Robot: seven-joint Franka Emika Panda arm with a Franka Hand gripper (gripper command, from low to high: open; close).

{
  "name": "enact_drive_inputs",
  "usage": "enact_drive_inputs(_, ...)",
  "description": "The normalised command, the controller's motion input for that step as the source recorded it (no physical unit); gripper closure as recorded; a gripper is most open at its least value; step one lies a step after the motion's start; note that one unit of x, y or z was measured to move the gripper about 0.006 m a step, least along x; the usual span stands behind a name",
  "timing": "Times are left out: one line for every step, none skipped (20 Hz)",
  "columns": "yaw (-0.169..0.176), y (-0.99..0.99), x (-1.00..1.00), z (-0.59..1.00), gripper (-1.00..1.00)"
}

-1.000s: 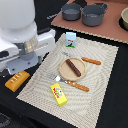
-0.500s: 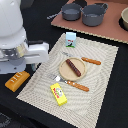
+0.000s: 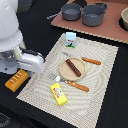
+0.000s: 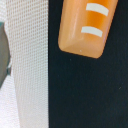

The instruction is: Interact with the objects in diverse but meaningful ways.

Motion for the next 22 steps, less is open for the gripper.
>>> enact_drive_inputs(-0.205,0.00,-0.47,-0.23,-1.00)
enact_drive_inputs(-0.201,0.00,-0.45,-0.25,-1.00)
enact_drive_inputs(-0.194,0.00,-0.43,-0.26,-1.00)
enact_drive_inputs(-0.188,0.00,-0.39,-0.26,-1.00)
enact_drive_inputs(-0.183,0.00,-0.40,-0.28,-1.00)
enact_drive_inputs(-0.182,0.00,-0.40,-0.29,-1.00)
enact_drive_inputs(-0.180,0.00,-0.39,-0.30,-1.00)
enact_drive_inputs(-0.176,0.00,-0.39,-0.31,-1.00)
enact_drive_inputs(-0.164,0.00,-0.34,-0.30,-1.00)
enact_drive_inputs(-0.156,0.00,-0.32,-0.32,-1.00)
enact_drive_inputs(-0.151,0.00,-0.28,-0.34,-1.00)
enact_drive_inputs(-0.150,0.00,-0.27,-0.37,-1.00)
enact_drive_inputs(-0.150,0.00,-0.28,-0.37,-1.00)
enact_drive_inputs(-0.150,0.00,-0.29,-0.38,-1.00)
enact_drive_inputs(-0.150,0.00,-0.30,-0.38,-1.00)
enact_drive_inputs(-0.150,0.00,-0.28,-0.37,-1.00)
enact_drive_inputs(-0.149,0.00,-0.30,-0.37,-1.00)
enact_drive_inputs(-0.149,0.00,-0.28,-0.37,-1.00)
enact_drive_inputs(-0.147,0.00,-0.28,-0.35,-1.00)
enact_drive_inputs(-0.144,0.00,-0.27,-0.33,-1.00)
enact_drive_inputs(-0.136,0.00,-0.25,-0.33,-1.00)
enact_drive_inputs(-0.135,0.00,-0.25,-0.33,-1.00)
